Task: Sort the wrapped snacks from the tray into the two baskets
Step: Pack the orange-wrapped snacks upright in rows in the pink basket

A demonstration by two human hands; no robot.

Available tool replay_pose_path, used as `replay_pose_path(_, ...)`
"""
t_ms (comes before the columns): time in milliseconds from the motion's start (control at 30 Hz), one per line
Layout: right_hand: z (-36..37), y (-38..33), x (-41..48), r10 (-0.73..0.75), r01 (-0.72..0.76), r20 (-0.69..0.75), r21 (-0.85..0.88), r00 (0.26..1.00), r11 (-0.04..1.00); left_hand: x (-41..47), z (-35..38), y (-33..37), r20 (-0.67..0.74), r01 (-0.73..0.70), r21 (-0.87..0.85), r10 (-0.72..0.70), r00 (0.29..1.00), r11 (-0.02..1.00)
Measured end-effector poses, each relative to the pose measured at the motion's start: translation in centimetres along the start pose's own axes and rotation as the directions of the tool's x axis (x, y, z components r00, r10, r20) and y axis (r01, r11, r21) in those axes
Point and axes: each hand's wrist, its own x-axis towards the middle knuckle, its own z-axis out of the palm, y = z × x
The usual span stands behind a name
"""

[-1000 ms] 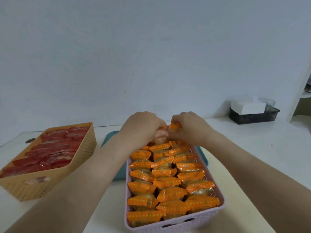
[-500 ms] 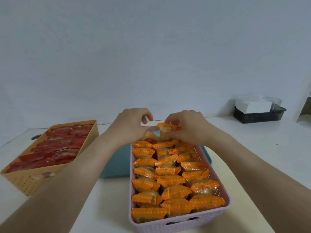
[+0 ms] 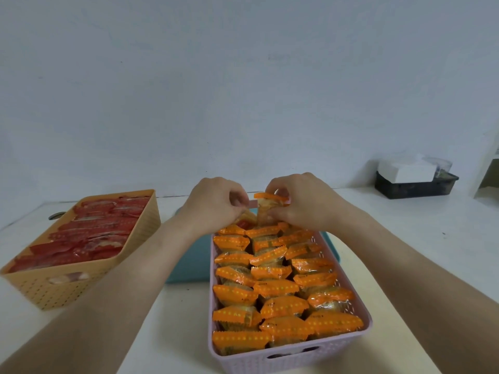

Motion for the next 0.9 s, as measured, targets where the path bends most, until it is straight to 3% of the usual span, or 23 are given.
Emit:
replay_pose_path(133,-0.1,0.2,0.1,0.011,-0.011,0.019,0.019,1.0,1.0,-0.1,0.2,0.8,-0.018,-0.103,-0.124,0.102,0.995,0.987)
replay_pose_path(267,0.2,0.5,0.1,0.035,-0.035,0.043,0.019,0.998,0.999,0.2,0.0,0.0,0.119,-0.01,-0.216,0.037,0.992,0.976)
replay_pose_path(367,0.2,0.5,0.3,0.038,-0.039,0.047,0.003,0.998,0.999,0.1,0.1,-0.1,0.034,-0.003,-0.164,0.008,0.999,0.986)
replay_pose_path(467,-0.1,0.3,0.6,0.041,-0.039,0.054,-0.037,0.998,0.999,0.0,-0.9,0.2,-0.041,-0.071,-0.025,0.07,0.997,0.997)
replay_pose_path(600,0.2,0.0,1.0,0.029,-0.024,0.049,-0.094,0.998,0.995,-0.3,-1.9,0.8,0.107,-0.119,0.126,0.106,0.989,0.985)
replay_pose_path(800,1.1,-0.2,1.8,0.004,-0.004,-0.001,-0.169,1.0,0.986,-0.8,-1.5,0.6,0.211,-0.125,0.085,0.105,0.972,0.989)
replay_pose_path(900,1.8,-0.3,1.7,-0.035,0.045,0.047,-0.221,0.998,0.974,-1.3,-0.6,0.3,0.134,-0.098,0.033,0.093,0.987,0.995)
